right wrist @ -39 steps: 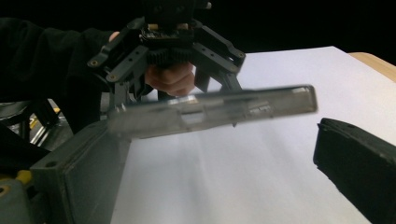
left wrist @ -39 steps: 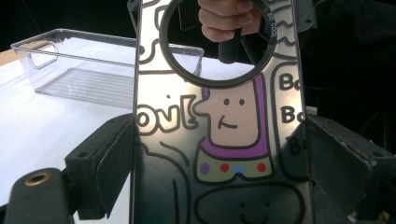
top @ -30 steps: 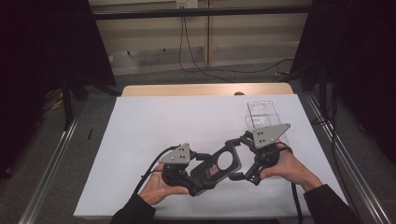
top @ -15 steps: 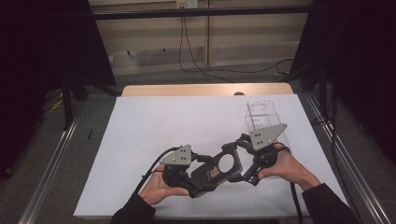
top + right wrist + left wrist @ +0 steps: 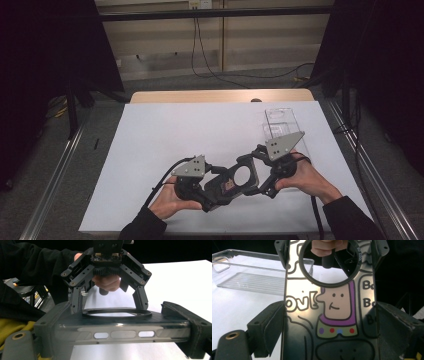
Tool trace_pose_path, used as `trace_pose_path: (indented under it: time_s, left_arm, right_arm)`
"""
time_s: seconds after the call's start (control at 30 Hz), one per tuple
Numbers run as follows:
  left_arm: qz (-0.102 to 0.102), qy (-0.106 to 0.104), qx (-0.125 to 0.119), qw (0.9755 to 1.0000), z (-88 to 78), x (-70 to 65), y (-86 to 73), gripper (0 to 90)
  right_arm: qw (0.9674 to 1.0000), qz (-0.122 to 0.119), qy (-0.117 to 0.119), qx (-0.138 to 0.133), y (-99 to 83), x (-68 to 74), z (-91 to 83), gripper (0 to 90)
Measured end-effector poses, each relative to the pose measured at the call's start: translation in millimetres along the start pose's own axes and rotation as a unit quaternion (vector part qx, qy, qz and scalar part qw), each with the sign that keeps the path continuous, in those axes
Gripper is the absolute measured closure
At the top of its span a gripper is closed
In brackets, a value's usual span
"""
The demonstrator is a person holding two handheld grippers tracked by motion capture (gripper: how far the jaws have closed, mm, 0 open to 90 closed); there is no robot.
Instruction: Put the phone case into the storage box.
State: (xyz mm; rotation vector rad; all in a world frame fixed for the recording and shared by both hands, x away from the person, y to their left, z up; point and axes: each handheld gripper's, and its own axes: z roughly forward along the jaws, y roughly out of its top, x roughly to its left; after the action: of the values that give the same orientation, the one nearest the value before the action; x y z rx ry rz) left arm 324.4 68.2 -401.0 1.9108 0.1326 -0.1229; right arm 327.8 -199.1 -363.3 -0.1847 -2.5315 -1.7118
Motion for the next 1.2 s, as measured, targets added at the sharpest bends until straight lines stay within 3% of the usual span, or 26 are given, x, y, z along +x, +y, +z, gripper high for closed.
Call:
trace_pose_path:
  time_s: [0.33,0.47,0.57,0.73,0.87,1.07,1.2]
  left_arm:
    - [-0.008,0.03,-0.006,0.9995,-1.9,1.8,0.0,6.0]
    - [-0.022,0.039,-0.007,0.999,-4.2,1.5,0.2,3.2]
    - [-0.02,0.055,-0.005,0.9983,-6.5,1.6,0.2,3.0]
    - [-0.011,0.095,0.015,0.9953,-10.5,-0.2,-3.2,1.9]
    - [-0.028,0.105,0.003,0.994,-16.9,-0.2,-5.4,2.5]
    - [-0.024,0.132,-0.006,0.9909,-30.2,-2.4,-6.3,2.3]
    - [-0.027,0.156,-0.007,0.9873,-40.4,-3.8,-11.6,2.0]
  right_arm:
    - [0.9999,0.006,-0.013,0.009,0.0,-1.2,0.1,11.8]
    - [0.9997,0.011,-0.019,0.009,0.7,-1.6,-1.3,11.9]
    - [0.9995,0.017,-0.025,0.01,1.6,-2.3,-3.4,11.9]
    - [0.9988,0.025,-0.039,0.014,1.6,-3.4,-8.2,11.9]
    - [0.9978,0.038,-0.05,0.018,0.9,-4.3,-12.2,11.9]
    - [0.996,0.053,-0.07,0.02,0.7,-5.7,-17.6,11.9]
    - [0.9945,0.061,-0.084,0.014,1.6,-7.6,-22.3,11.9]
